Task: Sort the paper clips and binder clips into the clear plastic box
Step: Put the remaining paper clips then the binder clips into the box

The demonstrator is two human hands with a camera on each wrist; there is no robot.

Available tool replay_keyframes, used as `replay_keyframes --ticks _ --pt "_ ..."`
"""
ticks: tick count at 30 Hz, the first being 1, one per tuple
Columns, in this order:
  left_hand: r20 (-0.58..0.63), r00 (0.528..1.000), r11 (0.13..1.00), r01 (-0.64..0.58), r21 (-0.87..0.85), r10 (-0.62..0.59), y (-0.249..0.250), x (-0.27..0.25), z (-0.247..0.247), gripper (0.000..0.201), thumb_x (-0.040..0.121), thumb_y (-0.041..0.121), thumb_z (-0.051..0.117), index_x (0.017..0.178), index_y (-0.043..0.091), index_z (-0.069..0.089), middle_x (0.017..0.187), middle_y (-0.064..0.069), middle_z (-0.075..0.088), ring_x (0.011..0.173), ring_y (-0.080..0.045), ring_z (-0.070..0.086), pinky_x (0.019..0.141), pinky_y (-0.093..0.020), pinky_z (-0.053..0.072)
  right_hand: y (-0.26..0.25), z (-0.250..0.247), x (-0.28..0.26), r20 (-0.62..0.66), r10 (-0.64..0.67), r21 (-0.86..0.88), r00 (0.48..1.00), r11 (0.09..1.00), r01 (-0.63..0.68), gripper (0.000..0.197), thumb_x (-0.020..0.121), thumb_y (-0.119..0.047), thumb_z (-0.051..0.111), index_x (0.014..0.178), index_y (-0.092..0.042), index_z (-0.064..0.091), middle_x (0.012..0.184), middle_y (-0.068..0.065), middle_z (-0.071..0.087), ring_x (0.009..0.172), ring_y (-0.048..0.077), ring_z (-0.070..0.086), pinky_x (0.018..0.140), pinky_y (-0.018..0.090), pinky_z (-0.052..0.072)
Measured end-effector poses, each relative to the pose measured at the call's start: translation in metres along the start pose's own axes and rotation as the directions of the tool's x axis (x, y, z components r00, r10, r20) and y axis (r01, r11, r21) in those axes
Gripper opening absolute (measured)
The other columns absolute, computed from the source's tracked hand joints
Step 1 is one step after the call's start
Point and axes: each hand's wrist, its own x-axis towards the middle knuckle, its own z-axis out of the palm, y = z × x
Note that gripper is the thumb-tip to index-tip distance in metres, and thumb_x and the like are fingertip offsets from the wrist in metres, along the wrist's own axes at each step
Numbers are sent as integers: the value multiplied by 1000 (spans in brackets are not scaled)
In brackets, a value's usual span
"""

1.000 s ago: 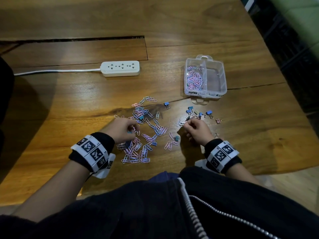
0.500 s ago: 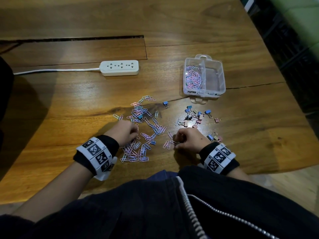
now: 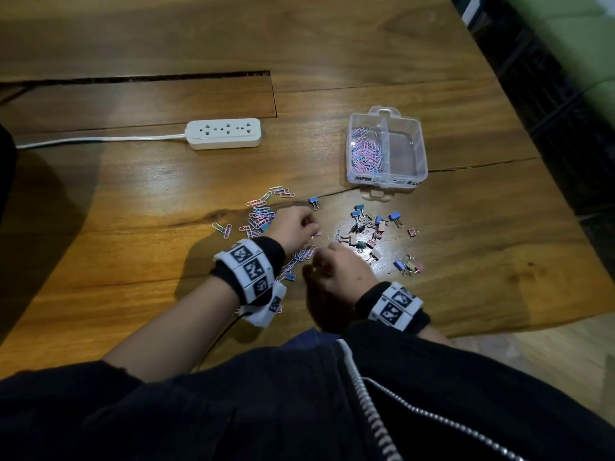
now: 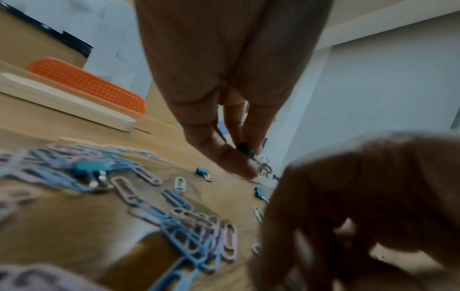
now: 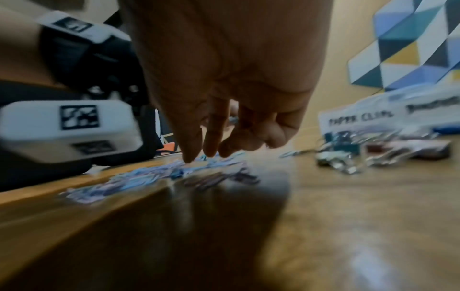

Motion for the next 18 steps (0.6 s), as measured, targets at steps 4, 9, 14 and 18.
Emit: replay_keyframes --ticks 4,9,14,18 --pt "79 996 968 58 -244 -40 12 10 6 8 92 6 49 96 10 56 74 -2 55 57 -11 53 59 -25 51 -14 15 3 122 -77 -20 990 997 80 29 83 -28 57 111 -22 56 110 9 53 98 28 56 81 39 50" --pt "-45 999 998 13 67 -10 -21 10 -18 20 85 2 57 104 4 62 99 -9 62 87 -20 56 77 -26 43 -17 16 10 127 -63 -27 990 997 67 31 84 -31 57 114 -23 56 110 9 54 103 28 54 85 38 48" --pt "-68 996 893 85 443 -62 -50 1 -37 27 83 16 63 110 14 62 116 -8 58 109 -26 55 93 -36 45 -22 17 10 130 -123 -67 984 989 133 36 86 -34 55 119 -20 52 110 9 53 101 27 52 85 39 46" --pt "-70 996 903 81 422 -56 -50 -5 -36 27 85 17 61 111 13 62 119 -7 55 112 -25 53 95 -35 45 -21 16 11 124 -114 -21 986 993 117 27 88 -26 53 113 -17 57 110 8 57 102 26 54 87 39 46"
